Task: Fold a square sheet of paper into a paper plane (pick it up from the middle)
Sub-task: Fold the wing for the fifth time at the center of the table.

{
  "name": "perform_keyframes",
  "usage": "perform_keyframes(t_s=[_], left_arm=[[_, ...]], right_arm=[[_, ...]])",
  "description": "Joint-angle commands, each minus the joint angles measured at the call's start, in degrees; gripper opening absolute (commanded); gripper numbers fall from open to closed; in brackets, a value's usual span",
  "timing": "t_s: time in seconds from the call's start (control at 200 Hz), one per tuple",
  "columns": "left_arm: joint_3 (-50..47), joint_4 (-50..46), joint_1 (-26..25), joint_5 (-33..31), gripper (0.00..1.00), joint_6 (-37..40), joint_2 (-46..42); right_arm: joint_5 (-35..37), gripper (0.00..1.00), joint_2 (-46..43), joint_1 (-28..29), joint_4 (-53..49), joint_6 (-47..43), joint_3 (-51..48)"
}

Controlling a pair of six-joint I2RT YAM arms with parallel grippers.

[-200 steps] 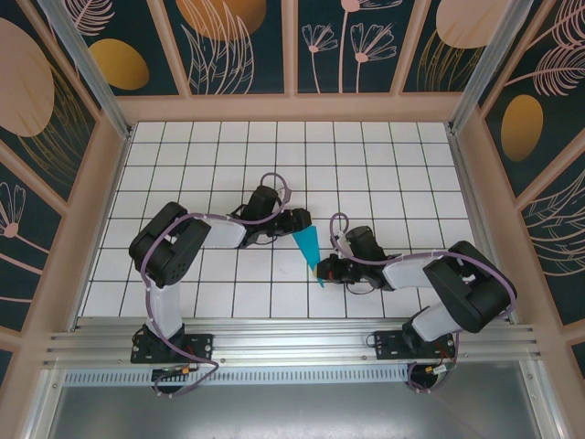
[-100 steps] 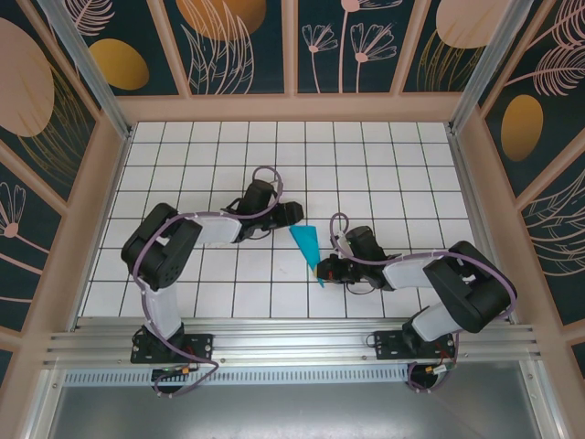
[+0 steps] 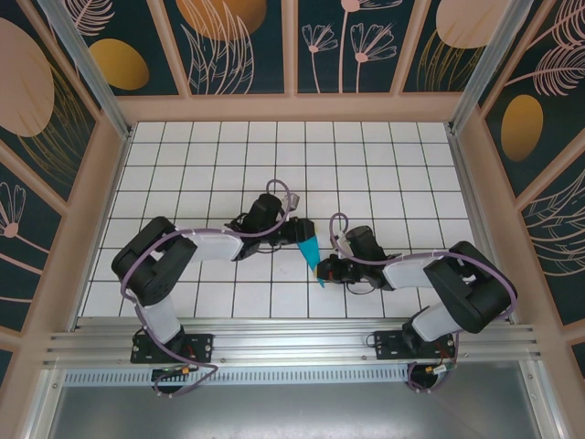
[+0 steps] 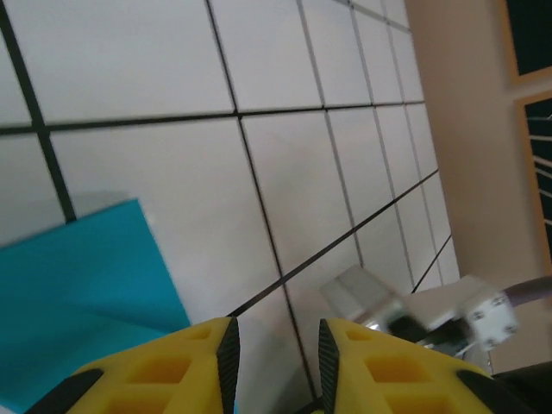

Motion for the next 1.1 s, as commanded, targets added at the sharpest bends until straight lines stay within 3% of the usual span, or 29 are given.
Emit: perform_keyframes(t_s=[0.0, 0.285, 0.62, 0.931, 1.096], left_arm=[[-1.0, 4.5, 0.5, 1.2, 0.34, -2.1, 3.2], [0.2, 3.1, 0.6, -1.1, 0.38, -1.0, 7.9], [-1.0, 1.1, 0.5, -2.9, 0.38, -1.6, 10.2], [0.8, -0.5, 0.6, -2.0, 0.38, -0.9, 11.0], [1.0, -0.7, 0.5, -1.9, 0.38, -1.0, 11.5]], right_arm=[[4.1, 0.00, 1.1, -1.1, -12.3, -1.2, -3.7], [3.3, 0.00, 0.5, -1.1, -12.2, -1.2, -3.5], [-1.3, 0.02, -6.2, -1.0, -10.4, 2.2, 1.5], [-1.4, 0.06, -3.3, -0.4, -8.1, 4.0, 6.3], [-1.5, 0.07, 3.1, -0.3, -6.8, 3.9, 9.8]])
